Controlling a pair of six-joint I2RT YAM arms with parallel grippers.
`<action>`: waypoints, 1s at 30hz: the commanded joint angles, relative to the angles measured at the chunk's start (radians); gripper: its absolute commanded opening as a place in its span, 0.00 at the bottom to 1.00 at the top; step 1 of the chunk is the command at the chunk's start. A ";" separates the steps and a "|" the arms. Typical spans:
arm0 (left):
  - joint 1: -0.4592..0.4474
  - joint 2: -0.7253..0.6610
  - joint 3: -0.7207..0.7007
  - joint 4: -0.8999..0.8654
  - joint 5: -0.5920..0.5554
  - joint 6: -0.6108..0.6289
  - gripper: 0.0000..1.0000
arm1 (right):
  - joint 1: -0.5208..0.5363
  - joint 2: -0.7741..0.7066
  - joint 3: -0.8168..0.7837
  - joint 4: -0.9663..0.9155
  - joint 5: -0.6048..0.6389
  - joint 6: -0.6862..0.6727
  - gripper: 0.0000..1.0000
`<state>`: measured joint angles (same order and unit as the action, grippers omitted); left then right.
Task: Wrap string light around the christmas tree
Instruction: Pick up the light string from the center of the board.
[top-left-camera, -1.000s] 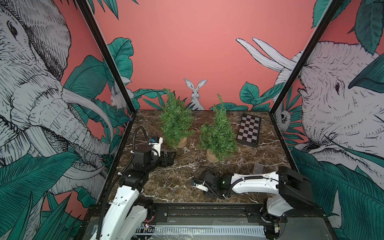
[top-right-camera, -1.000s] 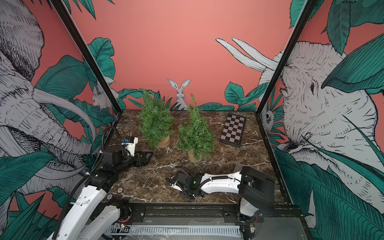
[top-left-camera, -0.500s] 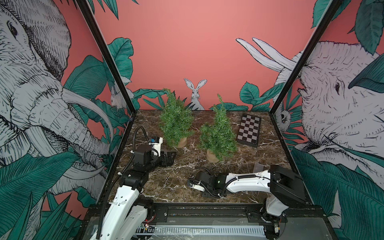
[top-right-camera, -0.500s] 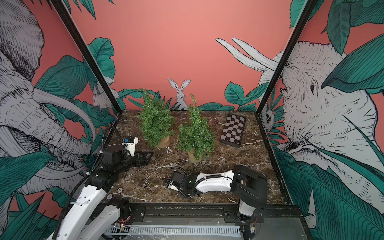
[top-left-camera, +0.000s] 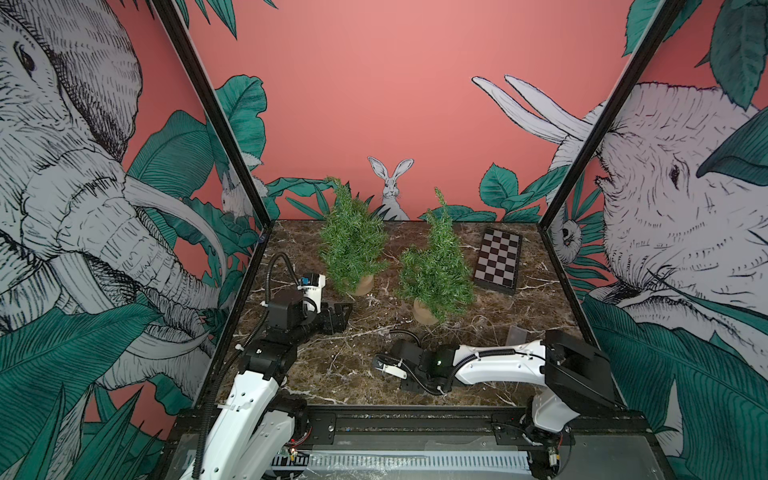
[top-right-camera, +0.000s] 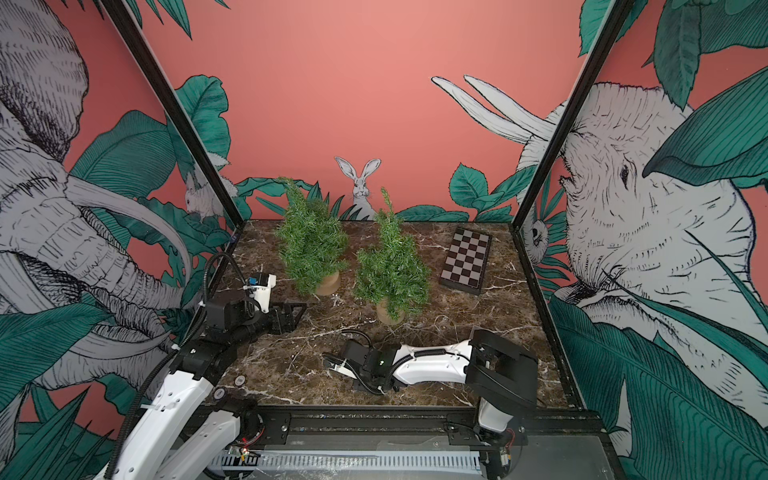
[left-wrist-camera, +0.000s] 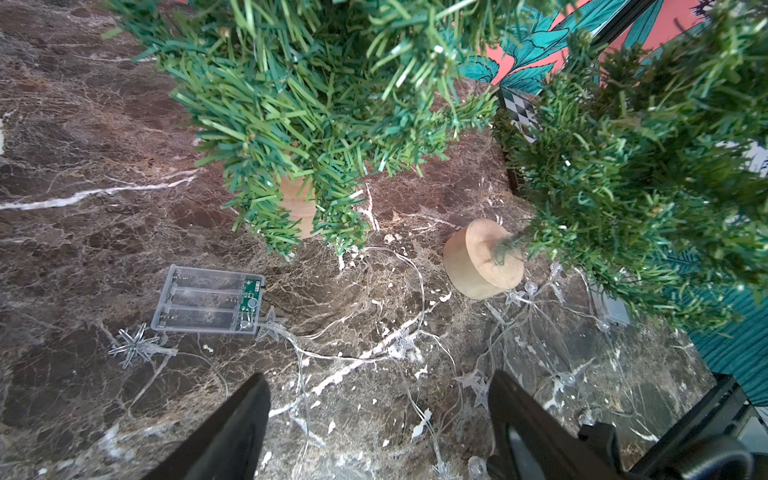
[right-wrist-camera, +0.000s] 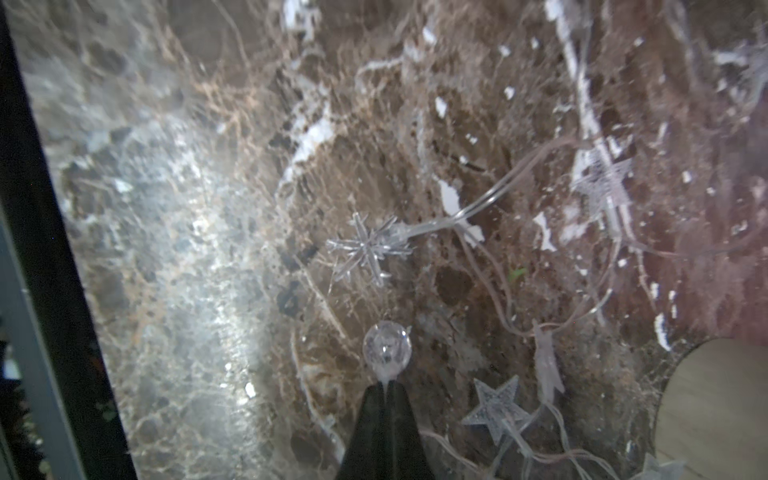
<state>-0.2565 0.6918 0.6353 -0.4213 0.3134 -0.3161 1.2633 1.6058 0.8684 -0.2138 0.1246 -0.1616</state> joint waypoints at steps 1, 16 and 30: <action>0.000 -0.018 0.021 -0.008 -0.004 0.008 0.84 | 0.001 -0.097 -0.025 0.079 0.036 0.019 0.00; 0.000 -0.074 0.008 0.036 0.012 0.008 0.84 | -0.005 -0.501 -0.118 0.170 0.212 0.107 0.00; -0.015 -0.059 0.010 -0.058 0.077 -0.100 0.66 | -0.006 -0.584 -0.187 0.062 0.167 0.293 0.17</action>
<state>-0.2619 0.6388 0.6353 -0.4149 0.3565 -0.3500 1.2583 0.9962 0.7174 -0.1455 0.3687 0.0628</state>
